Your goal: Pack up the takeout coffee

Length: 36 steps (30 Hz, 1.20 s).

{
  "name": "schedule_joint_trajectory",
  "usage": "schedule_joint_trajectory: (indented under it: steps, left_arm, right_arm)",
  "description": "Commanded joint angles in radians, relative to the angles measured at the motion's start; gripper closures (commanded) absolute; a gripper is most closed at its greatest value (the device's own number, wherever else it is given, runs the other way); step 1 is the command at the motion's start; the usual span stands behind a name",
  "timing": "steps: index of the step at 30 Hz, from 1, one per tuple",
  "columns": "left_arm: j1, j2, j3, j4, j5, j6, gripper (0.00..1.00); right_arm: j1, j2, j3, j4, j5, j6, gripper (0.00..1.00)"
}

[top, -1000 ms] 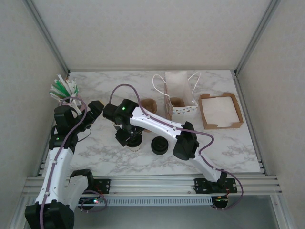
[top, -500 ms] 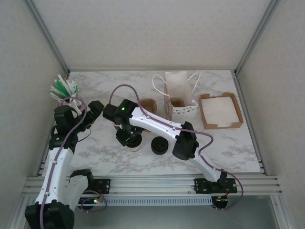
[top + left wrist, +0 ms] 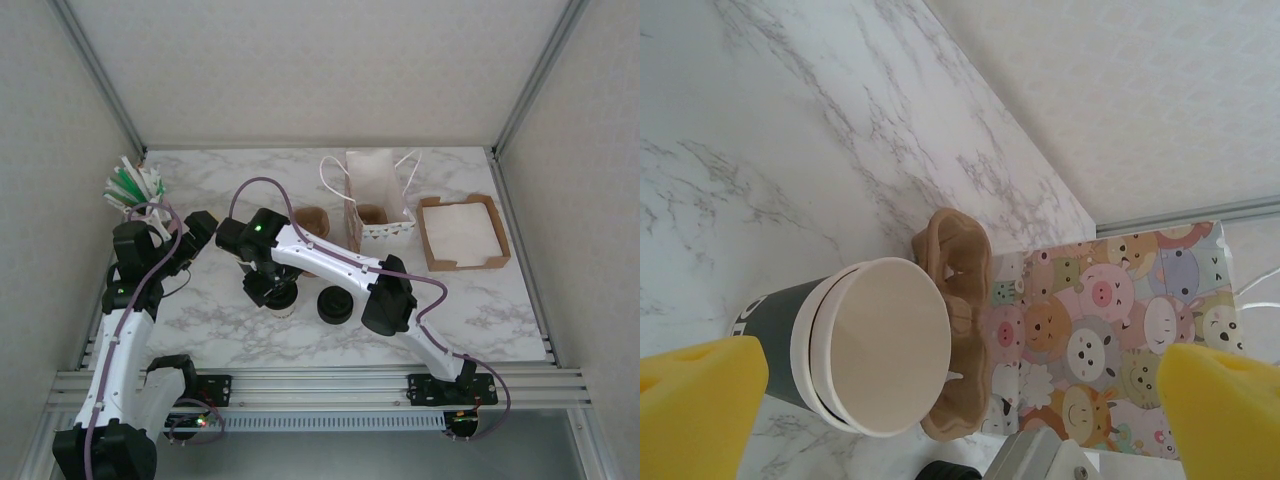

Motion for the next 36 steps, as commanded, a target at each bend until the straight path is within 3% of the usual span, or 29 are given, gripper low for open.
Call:
schedule_joint_trajectory:
  steps: [1,18,29,36]
  left_arm:
    - [0.010,-0.015,0.000,0.011,0.024,0.024,0.00]
    - [0.012,-0.016,0.022,0.009,0.036,0.030,0.00]
    - [0.007,0.000,0.086,0.009,0.050,0.044,0.00]
    - [-0.044,0.050,0.153,0.041,0.030,0.027,0.00]
  right_arm:
    - [0.013,0.029,0.013,-0.016,-0.003,0.010,0.21]
    - [0.011,-0.060,-0.016,-0.002,0.006,0.010,0.31]
    - [0.011,-0.241,-0.069,0.006,-0.020,0.018,0.31]
    - [0.006,-0.379,-0.073,-0.011,0.005,0.029,0.32]
